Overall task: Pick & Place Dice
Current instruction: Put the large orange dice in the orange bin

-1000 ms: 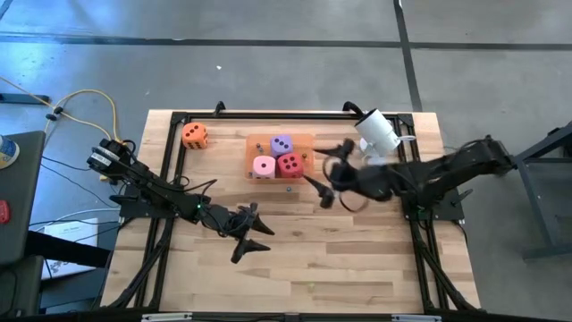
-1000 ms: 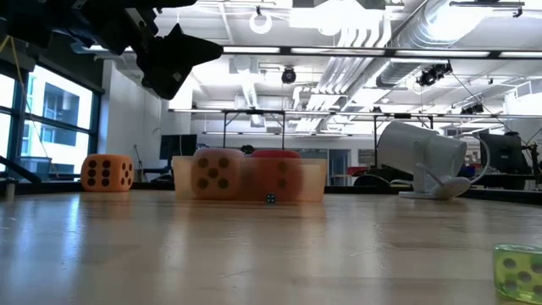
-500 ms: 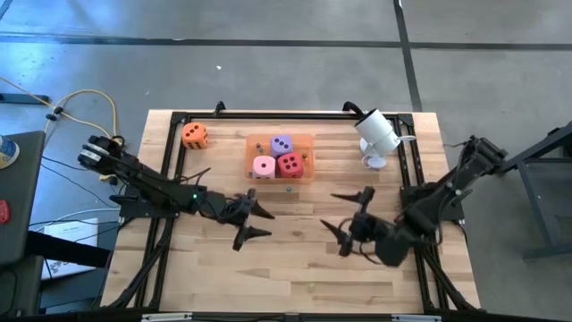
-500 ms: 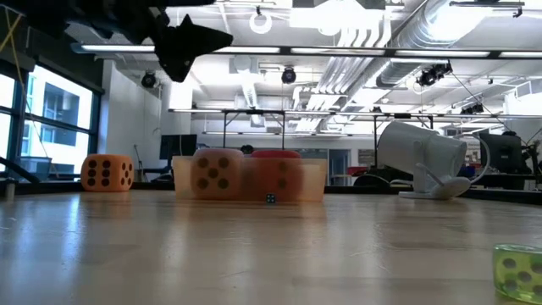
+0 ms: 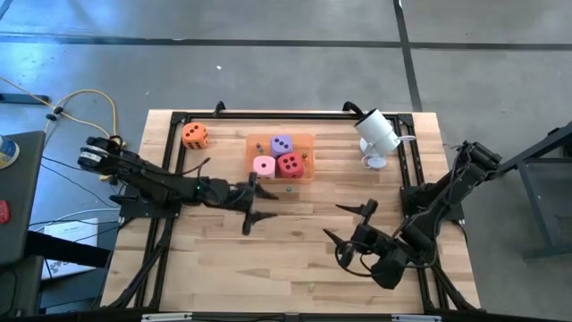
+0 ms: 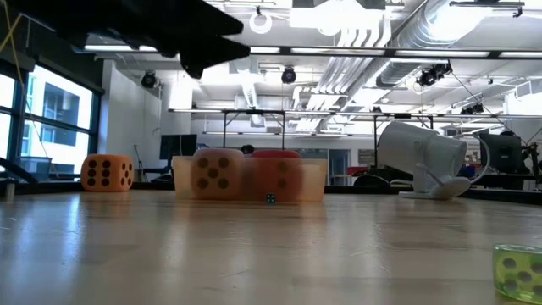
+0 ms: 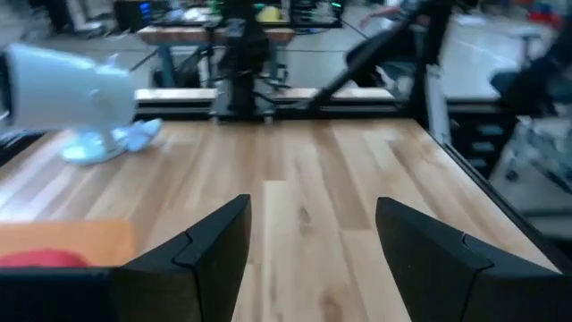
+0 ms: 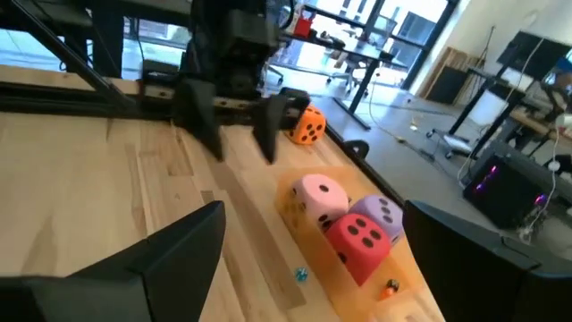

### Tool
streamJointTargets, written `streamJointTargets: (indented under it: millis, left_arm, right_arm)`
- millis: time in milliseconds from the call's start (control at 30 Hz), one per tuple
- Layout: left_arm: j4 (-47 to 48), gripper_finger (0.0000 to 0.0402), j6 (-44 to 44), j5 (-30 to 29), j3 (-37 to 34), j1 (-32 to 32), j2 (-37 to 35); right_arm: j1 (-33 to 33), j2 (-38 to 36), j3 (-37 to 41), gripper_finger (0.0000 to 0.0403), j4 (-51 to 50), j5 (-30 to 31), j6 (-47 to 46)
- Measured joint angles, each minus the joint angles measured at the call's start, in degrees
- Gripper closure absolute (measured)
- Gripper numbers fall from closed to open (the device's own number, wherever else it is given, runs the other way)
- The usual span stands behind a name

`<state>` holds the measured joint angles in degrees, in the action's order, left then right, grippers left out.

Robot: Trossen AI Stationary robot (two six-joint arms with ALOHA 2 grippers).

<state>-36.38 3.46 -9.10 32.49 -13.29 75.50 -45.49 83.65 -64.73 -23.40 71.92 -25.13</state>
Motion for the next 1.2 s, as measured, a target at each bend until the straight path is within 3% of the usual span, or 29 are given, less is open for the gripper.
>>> streamJointTargets:
  millis: [300,467,667,867,1100,1200]
  left_arm:
    - [1.5,0.0167,5.0,-2.5,0.0,3.1,0.0]
    - [0.7,0.0167,0.5,-2.6,0.0,3.7,0.0]
    - [0.5,0.0161,-5.3,4.0,0.0,3.4,0.0]
    - [0.1,0.01,-8.9,2.5,0.0,1.7,0.0]
    - [0.5,0.0015,-5.1,0.6,0.0,-0.1,0.0]
    - [0.1,0.0005,-5.2,-1.9,0.0,-1.3,0.0]
  right_arm:
    - [-0.6,0.2,0.0,0.0069,-3.3,-2.2,-9.2]
    - [-0.7,0.2,0.0,0.0069,-3.3,-4.5,-11.5]
    - [-0.6,0.2,0.0,0.0069,-3.4,-5.0,-14.1]
    - [-0.7,0.7,0.0,0.0069,-3.4,-4.8,-14.8]
    - [-0.4,1.1,0.0,0.0069,-3.5,-5.0,-13.6]
    - [-0.2,1.1,0.0,0.0069,-3.5,-4.9,-12.3]
